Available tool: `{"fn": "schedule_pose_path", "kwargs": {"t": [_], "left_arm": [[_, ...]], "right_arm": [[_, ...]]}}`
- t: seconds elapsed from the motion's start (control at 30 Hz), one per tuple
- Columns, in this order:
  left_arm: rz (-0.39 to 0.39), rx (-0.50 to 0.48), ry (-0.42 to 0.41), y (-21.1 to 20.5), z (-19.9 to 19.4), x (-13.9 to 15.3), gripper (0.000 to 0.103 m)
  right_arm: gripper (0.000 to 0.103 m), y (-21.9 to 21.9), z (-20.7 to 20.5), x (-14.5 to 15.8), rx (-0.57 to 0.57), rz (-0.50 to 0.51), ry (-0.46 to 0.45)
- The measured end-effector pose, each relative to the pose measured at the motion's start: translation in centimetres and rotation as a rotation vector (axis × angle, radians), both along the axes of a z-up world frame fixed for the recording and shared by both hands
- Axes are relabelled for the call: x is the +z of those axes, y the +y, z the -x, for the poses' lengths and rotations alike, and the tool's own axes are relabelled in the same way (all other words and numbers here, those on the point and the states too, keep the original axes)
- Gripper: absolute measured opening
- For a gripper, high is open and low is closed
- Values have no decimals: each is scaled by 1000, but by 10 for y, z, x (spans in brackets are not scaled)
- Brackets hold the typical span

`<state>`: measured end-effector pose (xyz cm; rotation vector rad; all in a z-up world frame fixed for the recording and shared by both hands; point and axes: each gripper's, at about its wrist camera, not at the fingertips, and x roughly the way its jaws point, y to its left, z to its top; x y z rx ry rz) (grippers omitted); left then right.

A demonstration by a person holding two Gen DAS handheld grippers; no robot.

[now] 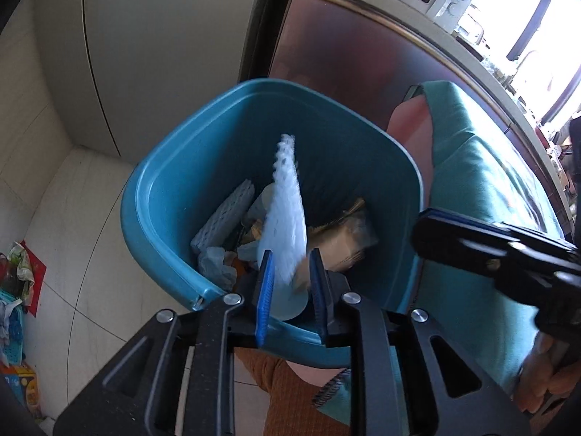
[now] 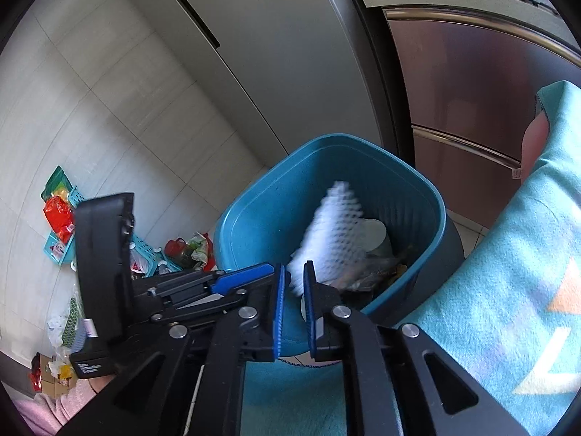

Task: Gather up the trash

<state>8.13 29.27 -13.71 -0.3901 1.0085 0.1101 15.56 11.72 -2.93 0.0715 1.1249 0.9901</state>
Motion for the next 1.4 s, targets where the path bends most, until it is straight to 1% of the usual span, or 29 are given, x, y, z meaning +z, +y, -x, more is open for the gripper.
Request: {"fn": "schedule_pose_path", "kwargs": {"t": [0.03, 0.1, 0.2, 0.27, 0.3, 0.37, 0.5, 0.57, 0.6, 0.63, 0.67, 0.7, 0.73, 0.77, 0.83, 0.9, 1.0, 1.1, 1.17, 1.27, 1.4], "left_arm": [[-7, 1, -1, -1, 0, 0, 20], [-5, 1, -9, -2, 2, 0, 20], [-23, -2, -40, -5, 8, 8, 22], [-31, -13, -71, -9, 13, 16, 28], [-38, -17, -85, -11, 17, 21, 30], [-47, -25, -117, -14, 24, 30, 37], [-78, -34, -195, -23, 42, 53, 47], [-90, -43, -242, -30, 52, 65, 61], [-102, -46, -269, -35, 57, 71, 63], [-117, -52, -294, -40, 61, 77, 69], [-129, -57, -314, -45, 64, 83, 77], [-137, -60, -336, -50, 68, 88, 82], [-147, -60, -364, -56, 73, 93, 89], [-159, -58, -387, -61, 78, 98, 93], [-187, -61, -435, -74, 86, 108, 97], [-198, -66, -471, -86, 92, 115, 97], [-208, -69, -509, -103, 97, 124, 97], [-242, -72, -552, -125, 103, 133, 97], [-260, -76, -581, -138, 106, 139, 97], [-278, -81, -620, -158, 110, 147, 97], [-286, -75, -660, -179, 114, 158, 97]], "right_arm": [[14, -3, 1, 1, -7, -6, 0], [15, -9, 4, 1, -16, -16, 1], [21, -17, 9, 6, -33, -32, -16], [27, -25, 14, 11, -38, -49, -29], [28, -29, 16, 14, -37, -61, -35], [33, -39, 20, 19, -44, -81, -54], [42, -61, 33, 30, -68, -107, -113], [48, -72, 39, 36, -91, -113, -149], [49, -76, 40, 37, -104, -116, -167], [53, -82, 45, 41, -117, -120, -191], [60, -89, 49, 45, -133, -122, -216], [65, -95, 55, 49, -148, -114, -255], [76, -100, 60, 52, -164, -104, -299], [85, -109, 67, 55, -190, -97, -343], [87, -128, 77, 61, -243, -108, -386], [88, -147, 85, 66, -292, -107, -415], [92, -166, 94, 66, -374, -92, -466], [96, -187, 107, 73, -449, -71, -535], [96, -200, 114, 78, -496, -59, -573], [96, -221, 122, 81, -556, -51, -600], [96, -240, 133, 85, -622, -22, -661]]}}
